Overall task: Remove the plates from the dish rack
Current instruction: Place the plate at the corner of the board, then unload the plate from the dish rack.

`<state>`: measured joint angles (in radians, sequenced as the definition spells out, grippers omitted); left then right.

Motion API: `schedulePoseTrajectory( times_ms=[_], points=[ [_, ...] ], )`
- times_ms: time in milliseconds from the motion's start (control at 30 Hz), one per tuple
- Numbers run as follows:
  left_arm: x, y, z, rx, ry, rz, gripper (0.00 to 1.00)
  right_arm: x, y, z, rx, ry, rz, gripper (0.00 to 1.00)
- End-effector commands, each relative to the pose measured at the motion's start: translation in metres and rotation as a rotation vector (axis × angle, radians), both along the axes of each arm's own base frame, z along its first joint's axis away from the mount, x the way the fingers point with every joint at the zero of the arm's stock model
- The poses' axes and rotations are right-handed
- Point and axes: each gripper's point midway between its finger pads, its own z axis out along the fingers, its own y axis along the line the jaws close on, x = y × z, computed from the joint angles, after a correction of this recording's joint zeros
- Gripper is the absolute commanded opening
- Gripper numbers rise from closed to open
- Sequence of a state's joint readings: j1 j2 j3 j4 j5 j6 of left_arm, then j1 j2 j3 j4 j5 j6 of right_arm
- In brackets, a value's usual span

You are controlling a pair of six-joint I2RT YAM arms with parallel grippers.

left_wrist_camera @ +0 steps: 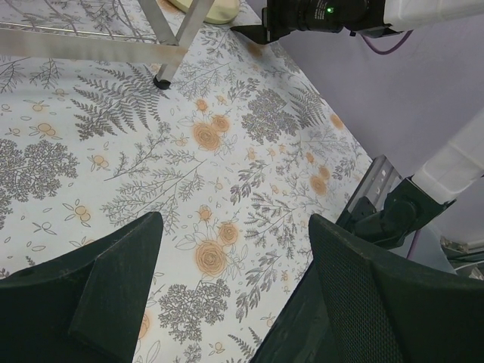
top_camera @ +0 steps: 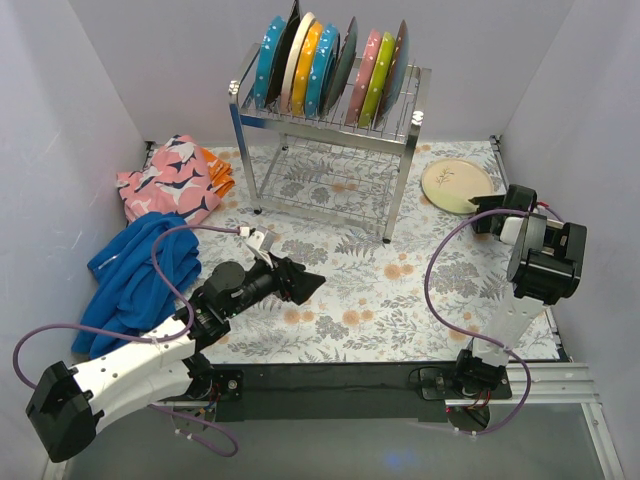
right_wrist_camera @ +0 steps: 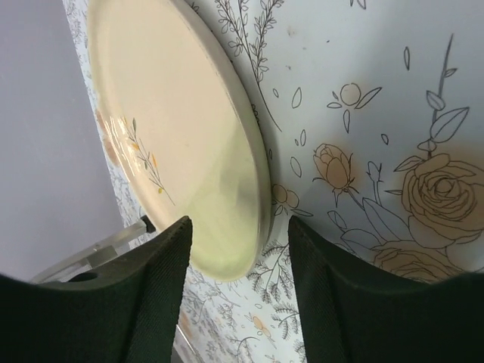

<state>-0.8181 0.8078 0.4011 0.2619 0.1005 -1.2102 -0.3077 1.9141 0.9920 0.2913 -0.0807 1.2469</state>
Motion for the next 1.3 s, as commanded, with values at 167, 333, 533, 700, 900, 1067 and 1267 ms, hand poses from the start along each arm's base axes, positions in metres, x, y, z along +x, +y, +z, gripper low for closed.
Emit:
schedulePoseTrajectory(
  times_ms=[167,333,533,700,900,1067,1267],
  points=[
    [0.001,0.0,-0.002,0.016,-0.009,0.004,0.76,0.029,-0.005,-0.01,-0.044,0.017,0.098,0.56],
    [0.004,0.001,-0.006,0.031,-0.009,0.02,0.76,0.035,-0.005,0.002,-0.097,-0.016,0.149,0.55],
    [0.005,0.0,-0.01,0.046,-0.004,0.019,0.76,0.011,-0.001,0.049,-0.226,-0.067,0.204,0.57],
    [0.004,-0.002,-0.011,0.047,0.001,0.01,0.76,-0.009,0.028,0.098,-0.415,-0.119,0.327,0.59],
    [0.004,0.0,-0.008,0.036,-0.005,0.012,0.76,-0.04,0.08,0.196,-0.662,-0.243,0.389,0.59],
    [0.003,-0.001,-0.008,0.035,-0.003,0.006,0.76,-0.074,0.135,0.3,-0.792,-0.457,0.44,0.61],
    [0.0,-0.004,-0.006,0.027,-0.001,-0.013,0.76,-0.109,0.185,0.377,-0.874,-0.64,0.477,0.64]
  ],
)
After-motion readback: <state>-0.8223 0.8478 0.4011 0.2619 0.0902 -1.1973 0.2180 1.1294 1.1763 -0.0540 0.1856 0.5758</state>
